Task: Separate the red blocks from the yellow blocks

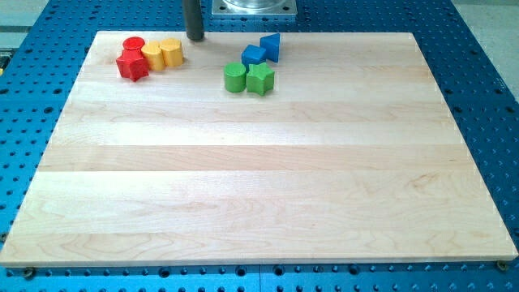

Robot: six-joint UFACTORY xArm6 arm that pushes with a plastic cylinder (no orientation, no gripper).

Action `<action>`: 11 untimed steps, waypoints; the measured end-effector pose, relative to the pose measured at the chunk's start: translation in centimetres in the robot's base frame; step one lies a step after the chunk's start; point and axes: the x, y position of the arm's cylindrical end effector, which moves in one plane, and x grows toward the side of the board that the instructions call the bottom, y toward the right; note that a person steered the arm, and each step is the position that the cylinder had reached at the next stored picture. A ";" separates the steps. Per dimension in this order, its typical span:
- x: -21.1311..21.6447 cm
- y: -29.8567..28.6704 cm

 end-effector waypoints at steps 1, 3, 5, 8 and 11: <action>0.3 -2.8; 1.0 -5.9; 3.6 -8.5; 17.9 -7.3; 34.2 -2.7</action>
